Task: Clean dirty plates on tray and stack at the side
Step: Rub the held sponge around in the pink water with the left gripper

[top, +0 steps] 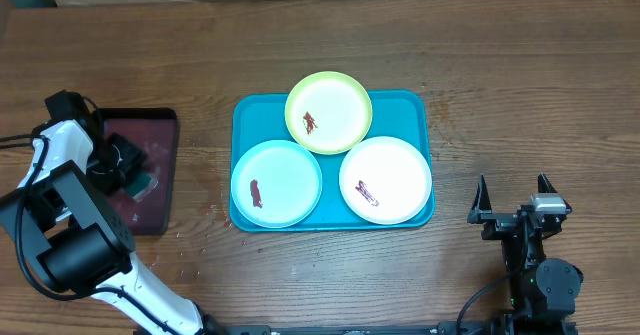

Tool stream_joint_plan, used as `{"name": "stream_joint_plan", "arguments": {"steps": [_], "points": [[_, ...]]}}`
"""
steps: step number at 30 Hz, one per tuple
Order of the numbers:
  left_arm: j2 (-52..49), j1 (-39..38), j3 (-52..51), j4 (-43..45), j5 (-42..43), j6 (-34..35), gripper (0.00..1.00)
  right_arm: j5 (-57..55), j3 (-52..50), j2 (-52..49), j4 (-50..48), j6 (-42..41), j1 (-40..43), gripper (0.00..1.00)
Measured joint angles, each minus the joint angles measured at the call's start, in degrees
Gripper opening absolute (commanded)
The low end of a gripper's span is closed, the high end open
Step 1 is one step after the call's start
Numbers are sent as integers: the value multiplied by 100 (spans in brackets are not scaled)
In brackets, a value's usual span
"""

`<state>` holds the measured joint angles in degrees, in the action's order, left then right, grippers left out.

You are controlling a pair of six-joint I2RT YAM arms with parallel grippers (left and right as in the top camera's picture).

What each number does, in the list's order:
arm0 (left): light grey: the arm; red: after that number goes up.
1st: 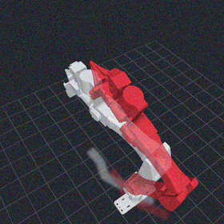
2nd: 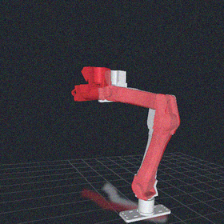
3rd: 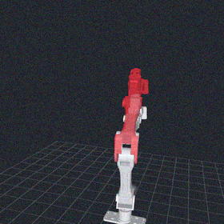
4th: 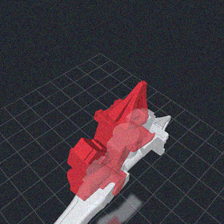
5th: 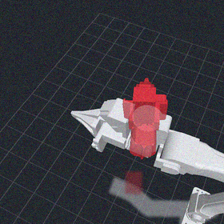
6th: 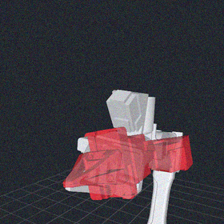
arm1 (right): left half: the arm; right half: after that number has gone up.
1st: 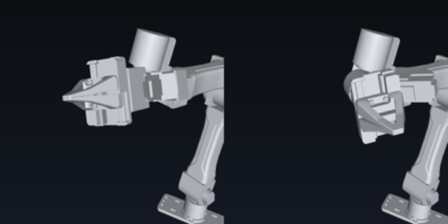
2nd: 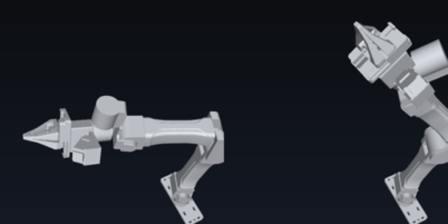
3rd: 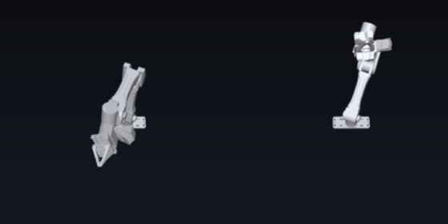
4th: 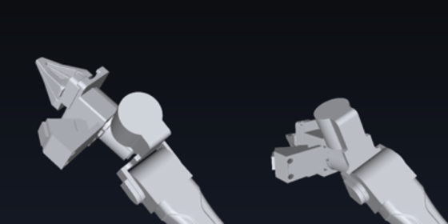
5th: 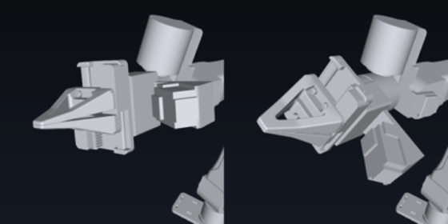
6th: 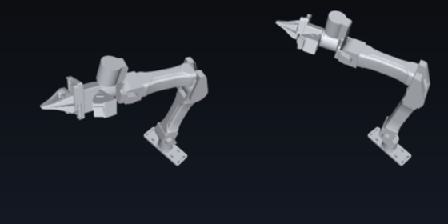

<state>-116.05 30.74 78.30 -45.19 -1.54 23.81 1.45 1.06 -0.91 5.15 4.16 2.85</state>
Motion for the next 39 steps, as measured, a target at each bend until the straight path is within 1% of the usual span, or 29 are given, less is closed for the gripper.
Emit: {"name": "stream_joint_plan", "arguments": {"steps": [1, 4, 5, 6, 7, 8, 9, 18, 19, 20, 21, 22, 23, 27, 28, 29, 30, 31, 32, 35, 39], "points": [[0, 0, 0, 28, -39, 9, 4, 0, 0, 0, 2, -4, 0, 100], [0, 0, 0, 83, -133, 0, 4, 0, 0, 0, 0, -2, 0, 100], [0, 0, 0, 96, -151, 0, 18, 0, 0, 0, 2, -2, 0, 100], [0, 0, 0, 105, -157, -17, 36, 0, 0, 0, 2, 0, 0, 100], [0, 0, -2, 118, -173, -26, 63, 0, 0, 0, 2, -2, 0, 100], [-2, 0, -4, 144, -195, -9, 84, 2, 0, 0, 0, -2, 0, 100], [-2, 0, -7, 162, -212, 0, 99, 0, 0, 0, 2, -2, 0, 100], [-2, 0, -13, 442, -391, -26, 100, 0, 0, 0, 0, -2, 0, 100], [-2, 0, -13, 461, -393, -26, 92, 2, 0, 0, 2, -2, 0, 100], [-2, 0, -13, 476, -393, -22, 77, 0, 0, 0, 0, -2, 0, 100], [-2, 0, -13, 483, -407, -24, 57, 0, 0, 0, 0, -4, 0, 100], [-2, 0, -13, 487, -417, -48, 40, 0, 0, 0, 2, -2, 0, 100], [-2, 0, -13, 498, -417, -42, 5, 0, 0, 0, 2, -4, 0, 100], [-2, 0, -13, 520, -437, -114, 4, -2, 0, 0, 2, 0, 0, 100], [-2, 0, -13, 518, -437, -127, 15, 0, 0, 0, 4, -2, 0, 100], [-2, 0, -13, 516, -437, -138, 36, 0, 0, 0, 0, 0, 0, 100], [-2, 0, -13, 503, -442, -146, 63, 0, 0, 0, 2, -4, 0, 100], [0, 0, -13, 481, -446, -168, 93, 0, 0, 0, 2, -7, 0, 100], [-2, 0, -13, 442, -455, -168, 100, 0, 0, 0, 2, -2, 0, 100], [-2, 0, -13, 181, -444, -170, 100, 0, 0, 0, 0, -2, 0, 100], [-2, 0, -15, -109, -227, -157, 100, 2, 0, 0, 2, -4, 0, 100]]}}
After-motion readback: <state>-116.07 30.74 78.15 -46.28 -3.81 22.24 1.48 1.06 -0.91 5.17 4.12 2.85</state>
